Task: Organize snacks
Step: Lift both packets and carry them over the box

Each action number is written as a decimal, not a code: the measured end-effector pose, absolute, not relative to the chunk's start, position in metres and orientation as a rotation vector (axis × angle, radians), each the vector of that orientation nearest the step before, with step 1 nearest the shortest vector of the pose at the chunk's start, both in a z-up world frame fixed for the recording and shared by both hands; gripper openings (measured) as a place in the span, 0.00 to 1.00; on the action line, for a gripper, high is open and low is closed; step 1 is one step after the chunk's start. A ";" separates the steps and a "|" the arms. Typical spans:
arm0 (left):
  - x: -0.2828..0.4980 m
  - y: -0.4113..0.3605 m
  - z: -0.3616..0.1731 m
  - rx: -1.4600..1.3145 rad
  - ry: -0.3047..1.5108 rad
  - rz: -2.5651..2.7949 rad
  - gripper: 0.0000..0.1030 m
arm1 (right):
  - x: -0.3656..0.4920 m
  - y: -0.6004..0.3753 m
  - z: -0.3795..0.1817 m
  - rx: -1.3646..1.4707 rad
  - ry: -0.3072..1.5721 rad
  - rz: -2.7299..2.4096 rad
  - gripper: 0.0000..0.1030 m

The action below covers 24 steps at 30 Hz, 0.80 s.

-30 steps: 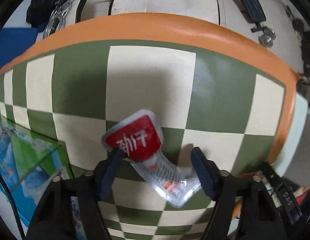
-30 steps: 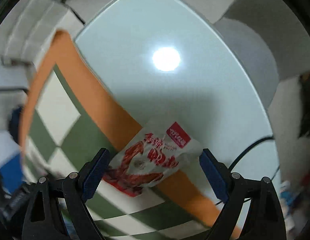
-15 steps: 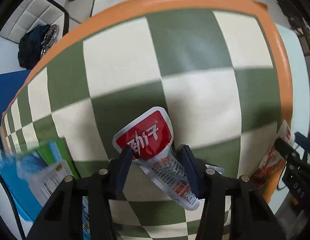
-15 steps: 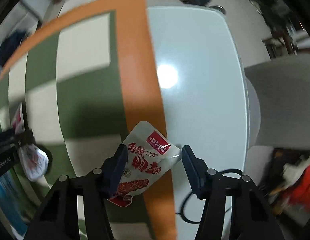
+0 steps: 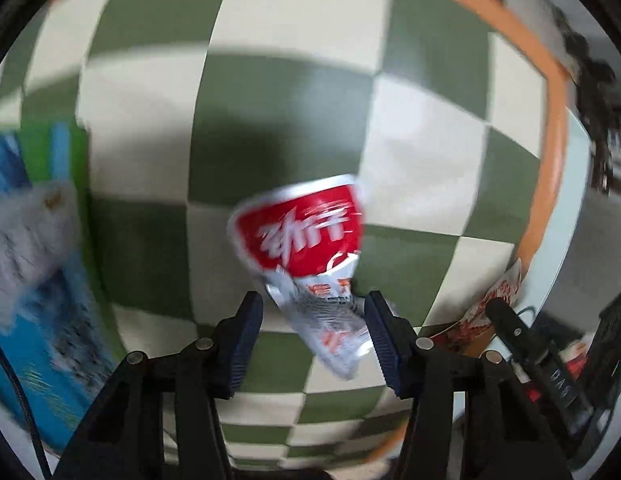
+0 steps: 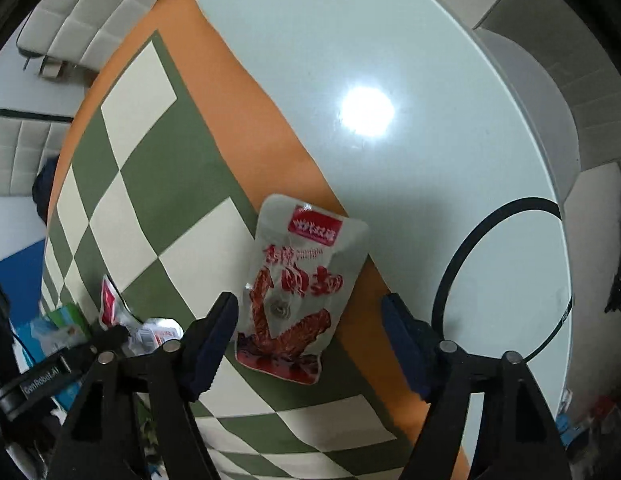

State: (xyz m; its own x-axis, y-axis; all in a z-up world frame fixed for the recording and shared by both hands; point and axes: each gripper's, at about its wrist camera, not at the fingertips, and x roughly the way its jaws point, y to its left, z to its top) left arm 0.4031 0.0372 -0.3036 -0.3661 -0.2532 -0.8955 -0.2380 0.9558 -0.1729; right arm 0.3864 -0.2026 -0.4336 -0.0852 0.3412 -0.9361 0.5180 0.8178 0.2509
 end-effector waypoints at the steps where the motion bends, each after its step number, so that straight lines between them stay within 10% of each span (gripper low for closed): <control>1: 0.402 0.038 -0.309 -0.392 1.983 -0.002 0.52 | 0.393 -0.197 -0.430 0.644 1.698 -0.179 0.77; 24: 0.353 -0.060 -0.293 0.129 1.789 -0.080 0.30 | 0.370 -0.148 -0.396 0.269 1.652 -0.081 0.53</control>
